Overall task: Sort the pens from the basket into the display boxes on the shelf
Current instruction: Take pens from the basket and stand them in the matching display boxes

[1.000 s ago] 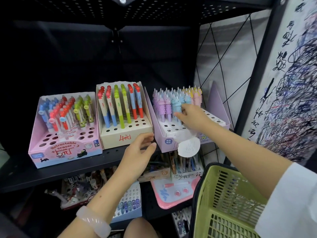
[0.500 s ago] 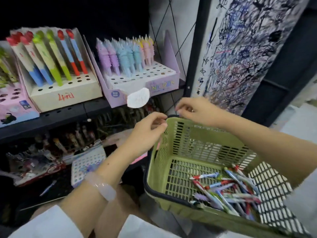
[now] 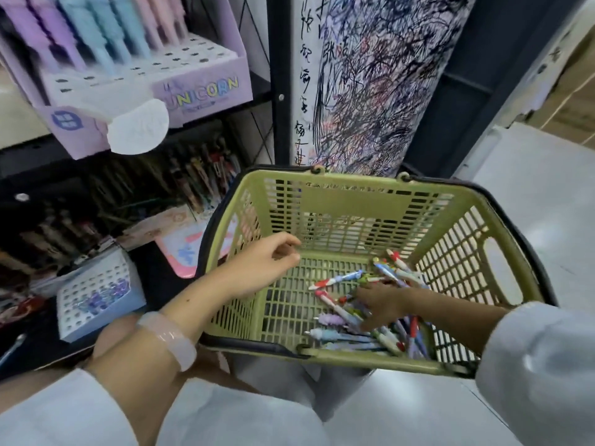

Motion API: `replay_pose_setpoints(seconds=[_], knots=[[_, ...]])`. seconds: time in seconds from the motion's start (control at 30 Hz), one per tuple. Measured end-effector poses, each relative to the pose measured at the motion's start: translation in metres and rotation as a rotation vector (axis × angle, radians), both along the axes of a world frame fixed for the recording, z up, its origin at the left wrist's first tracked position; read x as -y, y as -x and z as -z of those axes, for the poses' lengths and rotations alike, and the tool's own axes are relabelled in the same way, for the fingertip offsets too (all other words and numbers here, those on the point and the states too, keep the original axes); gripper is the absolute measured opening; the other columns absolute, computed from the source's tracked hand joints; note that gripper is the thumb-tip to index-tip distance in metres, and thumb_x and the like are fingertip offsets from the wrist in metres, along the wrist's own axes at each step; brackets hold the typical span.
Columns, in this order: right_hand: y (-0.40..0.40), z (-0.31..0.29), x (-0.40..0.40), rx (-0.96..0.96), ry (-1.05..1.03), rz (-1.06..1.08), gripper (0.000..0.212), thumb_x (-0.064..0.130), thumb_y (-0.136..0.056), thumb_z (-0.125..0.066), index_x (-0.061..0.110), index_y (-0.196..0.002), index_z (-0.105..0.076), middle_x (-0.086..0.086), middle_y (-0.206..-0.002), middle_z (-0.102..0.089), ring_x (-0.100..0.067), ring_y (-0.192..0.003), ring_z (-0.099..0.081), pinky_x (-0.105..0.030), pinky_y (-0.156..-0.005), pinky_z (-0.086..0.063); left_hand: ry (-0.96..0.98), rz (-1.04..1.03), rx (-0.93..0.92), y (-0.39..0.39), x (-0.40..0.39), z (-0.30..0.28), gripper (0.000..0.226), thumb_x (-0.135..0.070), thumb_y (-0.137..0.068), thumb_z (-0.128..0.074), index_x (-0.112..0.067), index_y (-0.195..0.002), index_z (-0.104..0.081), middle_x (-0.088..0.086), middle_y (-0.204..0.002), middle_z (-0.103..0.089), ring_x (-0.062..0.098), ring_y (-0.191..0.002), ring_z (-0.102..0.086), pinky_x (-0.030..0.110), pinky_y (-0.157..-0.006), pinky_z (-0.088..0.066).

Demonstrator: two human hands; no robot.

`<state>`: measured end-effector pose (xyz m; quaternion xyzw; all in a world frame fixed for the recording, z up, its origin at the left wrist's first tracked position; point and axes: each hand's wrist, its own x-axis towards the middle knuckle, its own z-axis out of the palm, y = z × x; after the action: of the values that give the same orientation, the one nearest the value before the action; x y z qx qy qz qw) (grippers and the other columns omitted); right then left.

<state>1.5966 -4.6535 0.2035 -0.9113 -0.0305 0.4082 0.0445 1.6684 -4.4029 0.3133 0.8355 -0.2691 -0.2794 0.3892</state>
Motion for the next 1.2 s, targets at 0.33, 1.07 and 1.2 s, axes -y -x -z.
replay_pose_setpoints(seconds=[0.33, 1.07, 1.2], knots=[[0.009, 0.028, -0.016, 0.203, 0.138, -0.321, 0.075, 0.034, -0.081, -0.064, 0.008, -0.139, -0.024, -0.019, -0.129, -0.038, -0.035, -0.112, -0.046, -0.044, -0.09, -0.044, -0.033, -0.029, -0.064, 0.001, -0.005, 0.015, 0.019, -0.028, -0.095, -0.048, -0.032, -0.114, -0.049, -0.02, -0.105, -0.051, -0.008, -0.099, -0.048, 0.007, -0.079, -0.035], [-0.066, -0.128, -0.11, 0.314, -1.505, 0.951, 0.016, 0.006, -0.093, -0.049, 0.02, -0.1, -0.053, 0.0, -0.076, -0.058, -0.009, -0.063, -0.06, -0.022, -0.056, -0.051, 0.371, -0.241, -0.576, 0.019, 0.014, -0.01, 0.052, -0.031, -0.087, -0.061, -0.032, -0.13, -0.032, -0.003, -0.118, -0.062, 0.012, -0.107, -0.059, 0.036, -0.1, -0.044], [-0.072, -0.148, -0.129, 0.455, -1.489, 0.774, 0.014, 0.016, -0.096, -0.048, 0.014, -0.111, -0.048, 0.005, -0.08, -0.063, -0.006, -0.074, -0.064, -0.022, -0.07, -0.052, 0.47, -0.345, -0.414, 0.015, 0.003, -0.022, 0.016, -0.027, -0.092, -0.055, -0.027, -0.108, -0.054, -0.007, -0.08, -0.064, 0.013, -0.076, -0.061, 0.033, -0.073, -0.052]])
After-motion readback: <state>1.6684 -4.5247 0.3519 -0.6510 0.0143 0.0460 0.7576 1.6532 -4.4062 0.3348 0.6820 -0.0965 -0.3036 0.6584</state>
